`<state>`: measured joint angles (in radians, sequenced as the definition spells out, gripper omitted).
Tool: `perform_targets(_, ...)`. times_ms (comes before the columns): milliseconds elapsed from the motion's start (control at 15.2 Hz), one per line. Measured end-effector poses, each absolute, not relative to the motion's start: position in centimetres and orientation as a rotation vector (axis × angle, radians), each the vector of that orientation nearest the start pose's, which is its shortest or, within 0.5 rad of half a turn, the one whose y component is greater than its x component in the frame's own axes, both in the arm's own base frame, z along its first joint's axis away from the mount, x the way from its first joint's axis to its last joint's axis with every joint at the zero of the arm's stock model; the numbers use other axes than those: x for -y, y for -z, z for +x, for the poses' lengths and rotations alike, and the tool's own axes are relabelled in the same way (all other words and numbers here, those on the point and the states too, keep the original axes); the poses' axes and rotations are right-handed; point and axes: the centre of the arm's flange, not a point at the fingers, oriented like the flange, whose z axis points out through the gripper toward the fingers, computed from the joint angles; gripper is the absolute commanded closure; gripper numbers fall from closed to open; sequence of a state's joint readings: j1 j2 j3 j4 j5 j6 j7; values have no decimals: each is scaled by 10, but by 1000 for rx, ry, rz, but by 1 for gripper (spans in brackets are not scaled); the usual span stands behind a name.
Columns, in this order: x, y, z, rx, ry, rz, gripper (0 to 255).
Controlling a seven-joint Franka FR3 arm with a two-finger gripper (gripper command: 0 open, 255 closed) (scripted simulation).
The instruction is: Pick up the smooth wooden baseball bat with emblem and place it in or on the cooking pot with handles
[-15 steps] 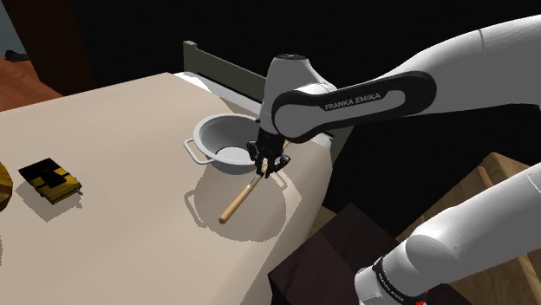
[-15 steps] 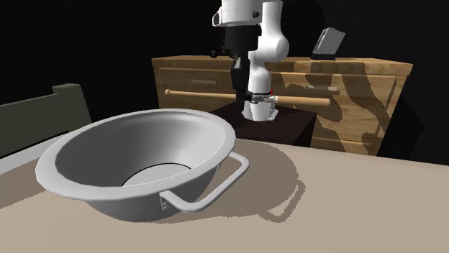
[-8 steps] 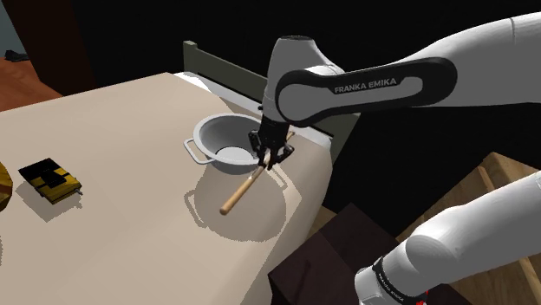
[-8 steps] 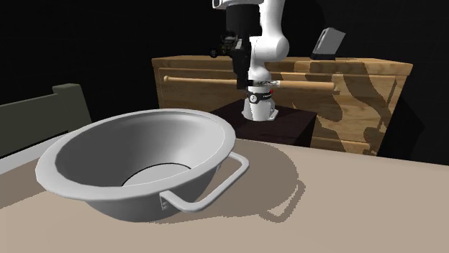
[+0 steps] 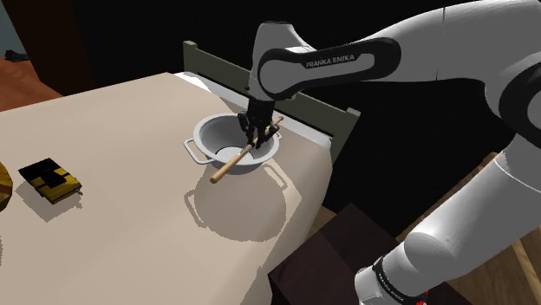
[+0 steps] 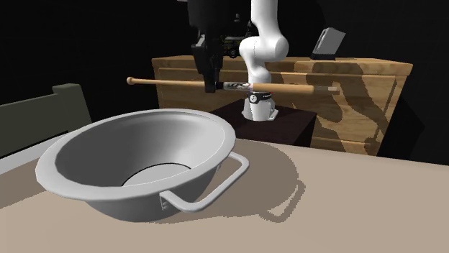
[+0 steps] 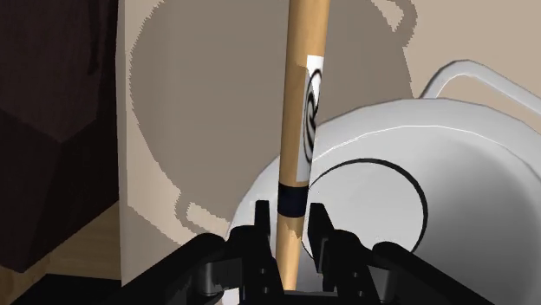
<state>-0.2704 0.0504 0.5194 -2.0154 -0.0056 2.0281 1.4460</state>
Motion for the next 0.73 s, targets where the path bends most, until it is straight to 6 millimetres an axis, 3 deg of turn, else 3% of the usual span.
perform_targets(726,-97,-428,675,-1772,-56,-2606,255)
